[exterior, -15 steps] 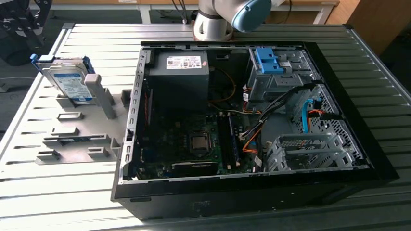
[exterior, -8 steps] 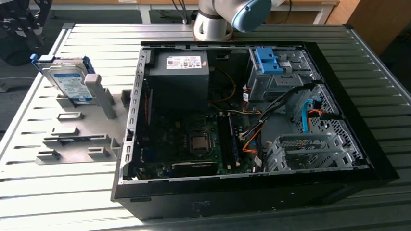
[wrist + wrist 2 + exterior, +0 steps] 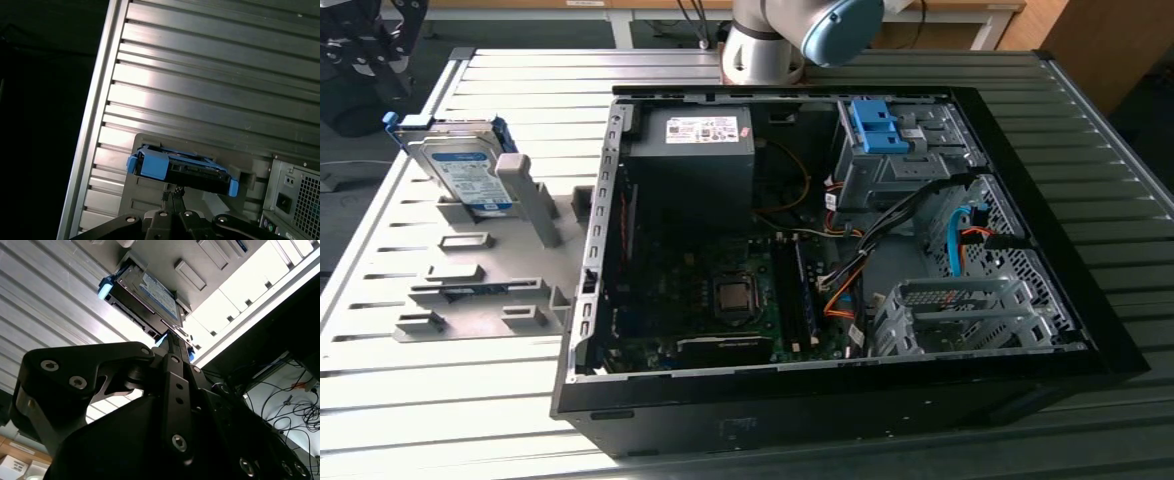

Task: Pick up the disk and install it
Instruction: 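Pick up the disk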

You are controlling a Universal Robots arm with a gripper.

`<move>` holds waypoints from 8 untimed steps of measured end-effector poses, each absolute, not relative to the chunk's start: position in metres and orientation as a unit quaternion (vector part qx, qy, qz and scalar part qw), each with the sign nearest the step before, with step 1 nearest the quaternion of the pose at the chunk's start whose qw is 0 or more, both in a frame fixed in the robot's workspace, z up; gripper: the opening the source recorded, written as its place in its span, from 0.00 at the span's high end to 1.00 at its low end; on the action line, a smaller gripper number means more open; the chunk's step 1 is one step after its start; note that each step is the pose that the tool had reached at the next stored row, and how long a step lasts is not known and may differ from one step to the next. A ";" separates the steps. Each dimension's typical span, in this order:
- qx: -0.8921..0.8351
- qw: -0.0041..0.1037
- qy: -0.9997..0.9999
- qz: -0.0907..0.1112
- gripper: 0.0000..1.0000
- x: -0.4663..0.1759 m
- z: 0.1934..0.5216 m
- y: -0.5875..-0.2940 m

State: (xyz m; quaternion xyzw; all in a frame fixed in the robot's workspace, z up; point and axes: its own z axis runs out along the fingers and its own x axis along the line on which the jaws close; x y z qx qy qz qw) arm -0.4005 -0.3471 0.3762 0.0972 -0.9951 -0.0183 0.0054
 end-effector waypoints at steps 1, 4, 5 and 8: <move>0.098 0.005 -0.995 -0.018 0.89 -0.400 0.376 -0.347; 0.100 0.005 -0.995 -0.018 0.89 -0.400 0.376 -0.347; 0.101 0.005 -0.995 -0.018 0.89 -0.400 0.376 -0.347; 0.103 0.006 -0.995 -0.018 0.89 -0.400 0.376 -0.347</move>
